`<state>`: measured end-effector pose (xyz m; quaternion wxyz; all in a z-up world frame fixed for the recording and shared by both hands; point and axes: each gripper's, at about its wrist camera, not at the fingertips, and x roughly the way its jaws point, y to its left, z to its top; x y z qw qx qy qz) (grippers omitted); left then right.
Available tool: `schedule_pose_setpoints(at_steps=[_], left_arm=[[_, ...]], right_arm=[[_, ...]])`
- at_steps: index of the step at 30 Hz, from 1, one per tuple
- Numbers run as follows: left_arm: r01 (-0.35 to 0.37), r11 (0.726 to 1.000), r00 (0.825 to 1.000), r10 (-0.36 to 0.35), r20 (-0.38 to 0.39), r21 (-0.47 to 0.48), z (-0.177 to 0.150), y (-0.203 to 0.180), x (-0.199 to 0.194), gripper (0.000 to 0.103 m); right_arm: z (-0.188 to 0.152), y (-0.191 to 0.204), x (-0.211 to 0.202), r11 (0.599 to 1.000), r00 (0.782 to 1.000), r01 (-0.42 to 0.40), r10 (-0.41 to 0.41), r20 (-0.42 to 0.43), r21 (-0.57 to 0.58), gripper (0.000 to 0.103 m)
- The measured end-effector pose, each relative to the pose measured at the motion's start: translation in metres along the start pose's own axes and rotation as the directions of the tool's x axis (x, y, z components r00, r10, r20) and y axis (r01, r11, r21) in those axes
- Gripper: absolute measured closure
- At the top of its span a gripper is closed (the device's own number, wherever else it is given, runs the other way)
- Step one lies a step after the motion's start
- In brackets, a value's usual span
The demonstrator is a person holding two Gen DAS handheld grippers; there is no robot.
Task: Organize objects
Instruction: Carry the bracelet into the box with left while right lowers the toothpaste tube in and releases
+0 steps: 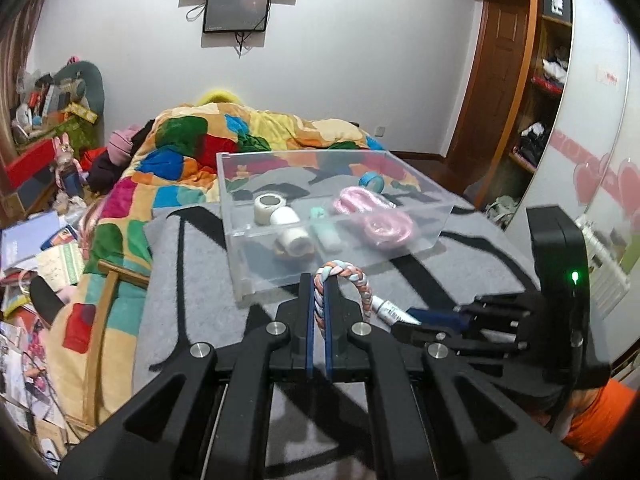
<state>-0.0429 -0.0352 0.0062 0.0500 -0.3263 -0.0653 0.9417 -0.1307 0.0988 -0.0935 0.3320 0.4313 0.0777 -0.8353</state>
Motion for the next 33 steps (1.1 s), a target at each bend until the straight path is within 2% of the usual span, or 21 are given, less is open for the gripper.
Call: schedule_pose_setpoints(at_steps=[4, 6, 10, 16, 20, 29, 33], left_arm=[[0.027, 0.998, 1.0, -0.026, 0.014, -0.059, 0.017, 0.009, 0.004, 0.1], [0.019, 0.997, 1.0, -0.017, 0.025, -0.074, 0.026, 0.012, 0.006, 0.1], [-0.012, 0.997, 0.998, 0.017, 0.056, -0.078, 0.044, 0.014, 0.009, 0.1], [0.013, 0.997, 0.997, -0.007, 0.083, -0.082, 0.069, 0.015, 0.019, 0.1], [-0.013, 0.996, 0.997, 0.019, 0.074, -0.086, 0.079, 0.017, 0.039, 0.1], [-0.055, 0.992, 0.998, 0.051, -0.038, -0.11, 0.074, 0.024, 0.089, 0.099], [-0.037, 0.993, 0.998, 0.03, -0.062, -0.113, 0.068, 0.022, 0.089, 0.089]], right_arm=[[0.011, -0.005, -0.014, 1.0, 0.998, 0.005, -0.006, 0.059, 0.007, 0.089], [0.019, -0.007, -0.024, 1.0, 0.996, -0.005, 0.004, 0.09, 0.014, 0.089], [0.039, -0.012, -0.042, 1.0, 0.987, -0.006, 0.002, 0.161, 0.027, 0.089], [0.079, -0.019, -0.048, 0.999, 0.974, 0.002, -0.01, 0.225, 0.038, 0.089], [0.099, -0.023, -0.033, 0.998, 0.974, 0.021, -0.033, 0.225, 0.055, 0.089], [0.112, -0.035, 0.007, 0.998, 0.991, 0.008, -0.017, 0.135, 0.061, 0.089], [0.106, -0.037, 0.01, 0.998, 0.993, -0.005, -0.002, 0.116, 0.056, 0.088]])
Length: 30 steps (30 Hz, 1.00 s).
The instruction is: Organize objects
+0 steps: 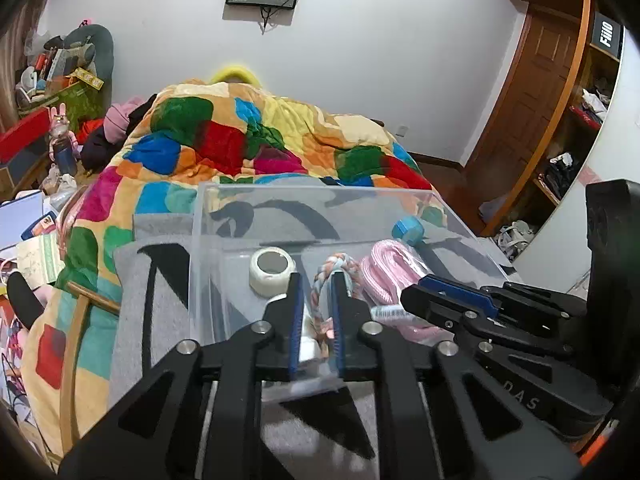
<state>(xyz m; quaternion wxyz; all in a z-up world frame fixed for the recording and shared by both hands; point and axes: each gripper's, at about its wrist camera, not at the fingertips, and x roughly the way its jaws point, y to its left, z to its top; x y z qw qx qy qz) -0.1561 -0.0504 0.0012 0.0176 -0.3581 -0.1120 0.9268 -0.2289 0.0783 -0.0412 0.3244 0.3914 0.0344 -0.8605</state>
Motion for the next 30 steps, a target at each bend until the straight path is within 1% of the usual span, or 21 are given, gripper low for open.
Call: schedule_pose_setpoints(at_steps=[4, 8, 10, 11, 12, 13, 14, 15, 16, 17, 18, 19, 21, 22, 24, 26, 30], left_arm=[[-0.002, 1.0, 1.0, 0.002, 0.003, 0.017, -0.003, -0.005, -0.008, 0.087], [-0.016, 0.999, 0.999, 0.014, 0.032, 0.047, -0.005, -0.011, -0.024, 0.087], [-0.031, 0.998, 0.998, 0.028, 0.051, 0.061, -0.008, -0.014, -0.032, 0.081], [-0.041, 0.997, 0.997, 0.036, 0.067, 0.07, -0.01, -0.016, -0.037, 0.076], [-0.049, 0.996, 0.996, 0.043, 0.079, 0.075, -0.012, -0.019, -0.041, 0.071], [-0.056, 0.995, 0.995, 0.048, 0.09, 0.081, -0.015, -0.021, -0.044, 0.069], [-0.064, 0.994, 0.993, 0.055, 0.103, 0.089, -0.018, -0.024, -0.048, 0.064], [-0.072, 0.993, 0.992, 0.062, 0.11, 0.094, -0.022, -0.026, -0.051, 0.058], [-0.08, 0.992, 0.991, 0.068, 0.115, 0.096, -0.025, -0.027, -0.053, 0.054], [-0.09, 0.991, 0.989, 0.077, 0.123, 0.098, -0.03, -0.029, -0.055, 0.045], [-0.094, 0.991, 0.988, 0.081, 0.131, 0.098, -0.034, -0.03, -0.056, 0.04], [-0.098, 0.99, 0.987, 0.084, 0.139, 0.097, -0.037, -0.031, -0.057, 0.038], [-0.097, 0.991, 0.986, 0.083, 0.145, 0.093, -0.044, -0.032, -0.059, 0.03], [-0.092, 0.992, 0.986, 0.079, 0.144, 0.088, -0.047, -0.032, -0.059, 0.029], [-0.081, 0.994, 0.988, 0.07, 0.139, 0.079, -0.052, -0.031, -0.059, 0.027], [-0.071, 0.994, 0.989, 0.06, 0.137, 0.08, -0.058, -0.031, -0.058, 0.025], [-0.08, 0.993, 0.987, 0.067, 0.145, 0.083, -0.071, -0.034, -0.059, 0.018]], right_arm=[[-0.003, -0.002, -0.008, 1.0, 1.0, -0.018, 0.018, 0.004, 0.005, 0.088], [-0.006, 0.002, -0.024, 1.0, 0.999, -0.019, 0.019, 0.031, -0.01, 0.088], [-0.008, 0.004, -0.034, 1.0, 0.999, -0.02, 0.02, 0.049, -0.018, 0.087], [-0.009, 0.005, -0.04, 1.0, 0.998, -0.02, 0.021, 0.058, -0.021, 0.085], [-0.011, 0.005, -0.045, 1.0, 0.997, -0.02, 0.021, 0.069, -0.022, 0.081], [-0.013, 0.006, -0.051, 1.0, 0.996, -0.019, 0.021, 0.082, -0.024, 0.079], [-0.016, 0.007, -0.057, 1.0, 0.995, -0.014, 0.017, 0.098, -0.028, 0.075], [-0.019, 0.007, -0.062, 0.999, 0.994, -0.01, 0.013, 0.111, -0.033, 0.07], [-0.022, 0.008, -0.067, 0.999, 0.993, -0.007, 0.013, 0.121, -0.044, 0.068], [-0.027, 0.009, -0.073, 0.998, 0.991, -0.007, 0.015, 0.131, -0.056, 0.066], [-0.032, 0.009, -0.077, 0.998, 0.99, -0.003, 0.012, 0.141, -0.062, 0.062], [-0.036, 0.009, -0.08, 0.998, 0.989, 0.003, 0.007, 0.147, -0.064, 0.059], [-0.045, 0.008, -0.085, 0.998, 0.987, 0.014, -0.004, 0.162, -0.06, 0.048], [-0.05, 0.007, -0.087, 0.998, 0.986, 0.02, -0.011, 0.167, -0.055, 0.046], [-0.056, 0.005, -0.089, 0.999, 0.985, 0.031, -0.023, 0.172, -0.045, 0.039], [-0.062, 0.001, -0.091, 0.999, 0.983, 0.039, -0.033, 0.179, -0.034, 0.036], [-0.075, -0.004, -0.093, 0.998, 0.98, 0.058, -0.052, 0.19, -0.028, 0.026]])
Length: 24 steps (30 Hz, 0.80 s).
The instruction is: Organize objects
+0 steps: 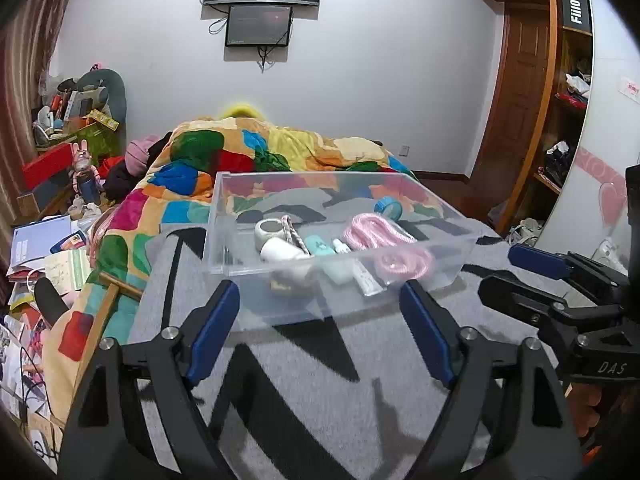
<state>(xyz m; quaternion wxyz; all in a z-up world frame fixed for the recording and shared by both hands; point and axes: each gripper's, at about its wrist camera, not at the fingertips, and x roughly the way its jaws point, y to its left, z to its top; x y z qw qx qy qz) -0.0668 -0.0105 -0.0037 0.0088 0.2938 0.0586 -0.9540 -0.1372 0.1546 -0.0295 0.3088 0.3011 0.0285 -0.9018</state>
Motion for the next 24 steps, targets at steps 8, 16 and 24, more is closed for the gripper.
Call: schedule_pose_setpoints(at_steps=[8, 16, 24], left_arm=[[0.005, 1.0, 1.0, -0.006, 0.012, 0.03, -0.012, -0.009, -0.005, 0.018], [0.016, 0.999, 1.0, -0.017, 0.015, 0.03, -0.014, -0.011, -0.006, 0.017], [0.019, 1.0, 1.0, -0.019, 0.013, 0.017, -0.013, -0.007, -0.006, 0.017]], right_arm=[[-0.011, 0.002, -0.004, 1.0, 1.0, 0.003, -0.003, 0.018, -0.013, 0.025], [-0.013, 0.002, -0.006, 1.0, 1.0, -0.006, 0.006, 0.027, -0.011, 0.024], [-0.014, 0.002, -0.003, 1.0, 1.0, -0.011, 0.011, 0.02, -0.003, 0.024]])
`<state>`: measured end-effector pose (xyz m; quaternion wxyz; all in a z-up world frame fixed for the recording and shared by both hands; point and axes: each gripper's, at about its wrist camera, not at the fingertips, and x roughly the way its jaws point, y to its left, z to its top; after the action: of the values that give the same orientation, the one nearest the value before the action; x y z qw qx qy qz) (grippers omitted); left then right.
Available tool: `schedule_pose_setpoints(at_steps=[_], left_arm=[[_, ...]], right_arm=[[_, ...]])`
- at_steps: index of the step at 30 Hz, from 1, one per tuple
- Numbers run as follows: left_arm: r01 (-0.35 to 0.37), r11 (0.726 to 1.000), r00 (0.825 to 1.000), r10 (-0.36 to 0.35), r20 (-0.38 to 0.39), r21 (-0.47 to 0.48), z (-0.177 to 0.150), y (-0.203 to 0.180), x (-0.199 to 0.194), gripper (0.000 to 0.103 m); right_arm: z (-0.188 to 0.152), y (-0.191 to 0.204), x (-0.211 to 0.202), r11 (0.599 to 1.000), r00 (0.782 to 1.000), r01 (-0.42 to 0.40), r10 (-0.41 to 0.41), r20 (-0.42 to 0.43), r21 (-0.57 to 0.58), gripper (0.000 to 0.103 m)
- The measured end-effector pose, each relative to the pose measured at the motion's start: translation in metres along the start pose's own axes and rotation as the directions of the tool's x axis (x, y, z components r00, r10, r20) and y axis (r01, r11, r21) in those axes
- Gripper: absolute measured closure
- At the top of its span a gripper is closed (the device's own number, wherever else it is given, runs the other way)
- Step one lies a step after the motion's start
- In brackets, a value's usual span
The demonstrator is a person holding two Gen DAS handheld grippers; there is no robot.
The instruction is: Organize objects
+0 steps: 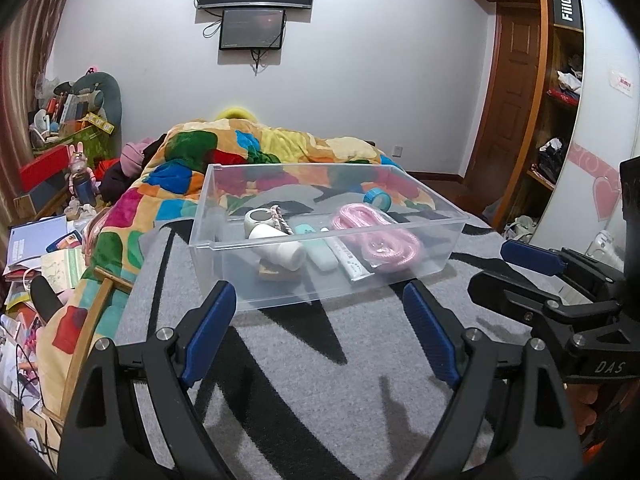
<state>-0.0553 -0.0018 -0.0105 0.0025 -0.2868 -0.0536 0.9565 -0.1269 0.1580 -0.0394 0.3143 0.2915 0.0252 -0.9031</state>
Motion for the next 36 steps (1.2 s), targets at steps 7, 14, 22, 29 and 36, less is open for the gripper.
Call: schedule_pose_setpoints(at_steps=[7, 14, 22, 29, 36], left_arm=[[0.003, 1.0, 1.0, -0.003, 0.002, 0.003, -0.0006, 0.0004, 0.0007, 0.016], [0.003, 1.0, 1.0, -0.003, 0.002, 0.003, -0.0006, 0.0005, 0.001, 0.016], [0.003, 1.0, 1.0, -0.003, 0.004, -0.002, -0.0004, 0.0007, 0.0015, 0.014], [0.008, 1.0, 1.0, -0.008, 0.002, -0.007, -0.0007, -0.0015, 0.0002, 0.013], [0.009, 1.0, 1.0, -0.009, 0.011, -0.001, -0.0012, -0.0019, -0.0028, 0.013]], right_arm=[[-0.0003, 0.0002, 0.0008, 1.0, 1.0, -0.004, 0.004, -0.002, 0.0, 0.024], [-0.0009, 0.0022, 0.0005, 1.0, 1.0, -0.005, 0.005, 0.002, -0.002, 0.024], [-0.0014, 0.0033, 0.0, 1.0, 1.0, -0.008, 0.008, 0.002, -0.002, 0.024], [-0.0017, 0.002, 0.0004, 1.0, 1.0, -0.01, 0.01, 0.0, 0.004, 0.024], [-0.002, 0.0014, 0.0001, 1.0, 1.0, -0.012, 0.012, 0.0, 0.004, 0.024]])
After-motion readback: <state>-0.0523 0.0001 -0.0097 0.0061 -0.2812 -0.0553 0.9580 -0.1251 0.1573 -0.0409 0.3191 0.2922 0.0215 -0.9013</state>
